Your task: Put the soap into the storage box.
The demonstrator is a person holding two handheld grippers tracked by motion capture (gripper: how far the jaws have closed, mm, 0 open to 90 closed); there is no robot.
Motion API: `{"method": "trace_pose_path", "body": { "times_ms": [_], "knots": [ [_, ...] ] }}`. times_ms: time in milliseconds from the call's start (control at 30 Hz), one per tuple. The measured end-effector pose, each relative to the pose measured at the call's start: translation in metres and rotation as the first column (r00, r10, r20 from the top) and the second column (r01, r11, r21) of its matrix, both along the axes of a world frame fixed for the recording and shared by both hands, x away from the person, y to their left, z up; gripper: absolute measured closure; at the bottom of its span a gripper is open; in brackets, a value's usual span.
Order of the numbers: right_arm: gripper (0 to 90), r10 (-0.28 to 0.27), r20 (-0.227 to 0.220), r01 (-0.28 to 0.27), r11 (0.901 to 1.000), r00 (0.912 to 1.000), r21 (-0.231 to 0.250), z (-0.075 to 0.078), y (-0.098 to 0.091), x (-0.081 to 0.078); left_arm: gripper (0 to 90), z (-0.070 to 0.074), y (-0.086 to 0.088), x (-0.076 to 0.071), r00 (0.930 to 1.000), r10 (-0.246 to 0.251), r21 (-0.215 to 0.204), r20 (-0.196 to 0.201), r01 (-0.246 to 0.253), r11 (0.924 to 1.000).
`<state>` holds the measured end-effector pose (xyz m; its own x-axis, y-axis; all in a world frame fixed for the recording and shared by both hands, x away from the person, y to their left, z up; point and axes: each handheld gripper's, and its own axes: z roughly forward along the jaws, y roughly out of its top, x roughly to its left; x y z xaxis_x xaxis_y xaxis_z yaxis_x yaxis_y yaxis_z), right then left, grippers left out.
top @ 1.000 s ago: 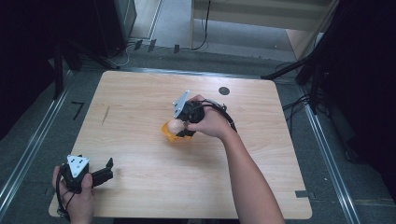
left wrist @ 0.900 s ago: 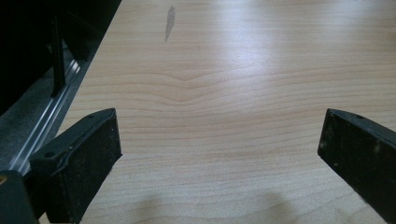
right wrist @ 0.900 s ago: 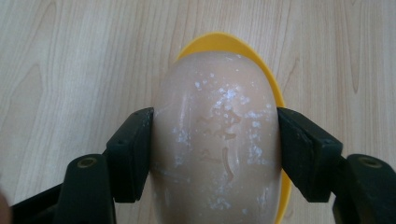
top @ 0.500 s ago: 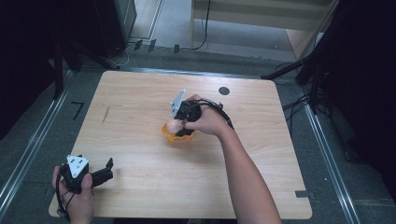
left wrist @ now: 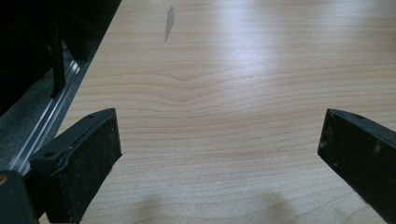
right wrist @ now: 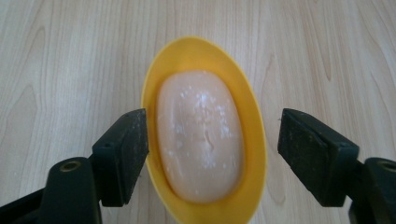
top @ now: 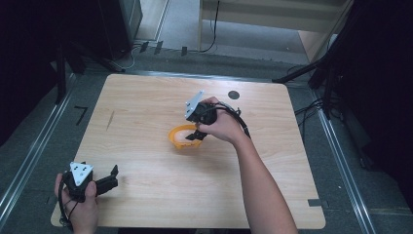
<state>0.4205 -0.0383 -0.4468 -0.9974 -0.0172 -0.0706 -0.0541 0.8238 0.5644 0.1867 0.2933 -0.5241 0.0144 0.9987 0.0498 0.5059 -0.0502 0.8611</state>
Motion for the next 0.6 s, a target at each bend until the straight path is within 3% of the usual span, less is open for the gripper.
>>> {"method": "trace_pose_path", "body": {
  "times_ms": [100,233,433,600],
  "knots": [
    [25.4,-0.033,-0.021,0.033,0.9993,0.9992,0.015,-0.001,-0.01,-0.002,0.0,0.0,0.0,0.0,1.0,0.001,0.002,-0.002,-0.001,1.0],
    [18.3,-0.088,-0.099,0.093,0.9947,0.9912,0.044,-0.004,-0.025,-0.005,0.0,0.0,-0.001,0.001,1.0,-0.001,0.007,-0.001,0.001,1.0],
    [13.4,-0.149,-0.107,0.154,0.9871,0.983,0.043,-0.007,-0.046,-0.012,0.0,0.0,-0.001,0.001,1.0,0.0,0.014,-0.003,0.0,0.9999],
    [8.3,-0.192,-0.161,0.207,0.9744,0.9682,0.087,-0.007,-0.063,-0.017,0.0,0.0,-0.003,0.001,1.0,-0.002,0.023,-0.006,0.002,0.9997]
  ]
}}
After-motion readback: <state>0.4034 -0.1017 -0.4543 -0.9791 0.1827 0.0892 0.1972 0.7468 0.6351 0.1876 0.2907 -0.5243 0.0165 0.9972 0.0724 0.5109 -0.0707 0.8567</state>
